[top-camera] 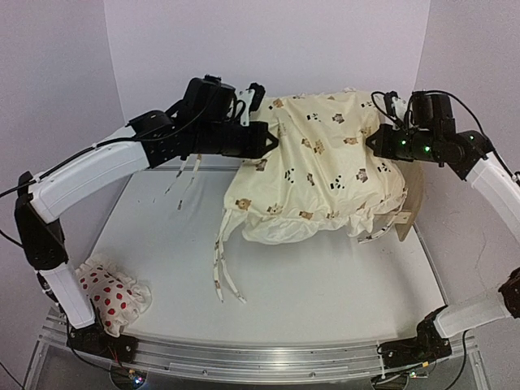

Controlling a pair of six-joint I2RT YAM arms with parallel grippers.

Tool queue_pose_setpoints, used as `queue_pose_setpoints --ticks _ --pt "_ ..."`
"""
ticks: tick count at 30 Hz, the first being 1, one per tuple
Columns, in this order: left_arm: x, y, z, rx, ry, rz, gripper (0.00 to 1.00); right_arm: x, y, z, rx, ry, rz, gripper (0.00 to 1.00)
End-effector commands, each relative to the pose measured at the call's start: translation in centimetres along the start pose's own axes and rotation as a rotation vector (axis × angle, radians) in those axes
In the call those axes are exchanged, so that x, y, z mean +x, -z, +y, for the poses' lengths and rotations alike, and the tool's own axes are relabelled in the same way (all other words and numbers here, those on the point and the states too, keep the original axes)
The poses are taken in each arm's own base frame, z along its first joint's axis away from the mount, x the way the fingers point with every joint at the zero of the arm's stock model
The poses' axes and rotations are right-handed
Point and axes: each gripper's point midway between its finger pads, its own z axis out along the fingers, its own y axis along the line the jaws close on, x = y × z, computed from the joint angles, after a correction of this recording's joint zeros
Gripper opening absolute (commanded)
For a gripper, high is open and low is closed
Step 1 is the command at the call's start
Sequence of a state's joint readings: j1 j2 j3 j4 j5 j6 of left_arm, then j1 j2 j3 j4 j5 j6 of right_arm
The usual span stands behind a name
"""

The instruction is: Set up the pet bed

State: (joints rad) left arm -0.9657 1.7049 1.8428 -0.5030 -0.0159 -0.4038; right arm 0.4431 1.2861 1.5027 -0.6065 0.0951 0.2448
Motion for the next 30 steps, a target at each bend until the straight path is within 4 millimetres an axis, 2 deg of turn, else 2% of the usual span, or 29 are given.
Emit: queue_pose_setpoints --ticks 1,6,9,12,18,25,30 --pt "-6.2 -0.4 -2.8 0.051 -0.116 -0.145 0.00 -4.9 3.3 -2.1 0.156 0.031 -0.171 0.00" --pt "-8.8 -2.5 -3.8 0.072 -0.155 -0.206 0.00 -6.6 4.2 -2.1 0.178 0.034 -0.211 0.00" --pt "-9.3 -3.8 -3.8 0.082 -0.161 -0.227 0.00 -6.7 4.0 -2.9 0.228 0.044 -0.212 0.00" --pt "-9.5 -4.9 -2.7 0.080 -0.148 -0.243 0.00 -6.7 3.3 -3.9 0.296 0.067 -0.203 0.00" --pt "-9.3 -7.6 -0.5 0.136 -0.129 -0.238 0.00 -6.1 0.1 -5.3 0.379 0.125 -0.145 0.00" --pt "-9.9 -10.6 3.1 0.182 -0.124 -0.252 0.00 -5.8 -3.4 -9.0 0.439 0.093 -0.084 0.00" --pt "-9.2 -13.1 6.2 0.204 -0.093 -0.242 0.00 -4.9 -6.2 -12.2 0.453 0.038 -0.028 0.00"
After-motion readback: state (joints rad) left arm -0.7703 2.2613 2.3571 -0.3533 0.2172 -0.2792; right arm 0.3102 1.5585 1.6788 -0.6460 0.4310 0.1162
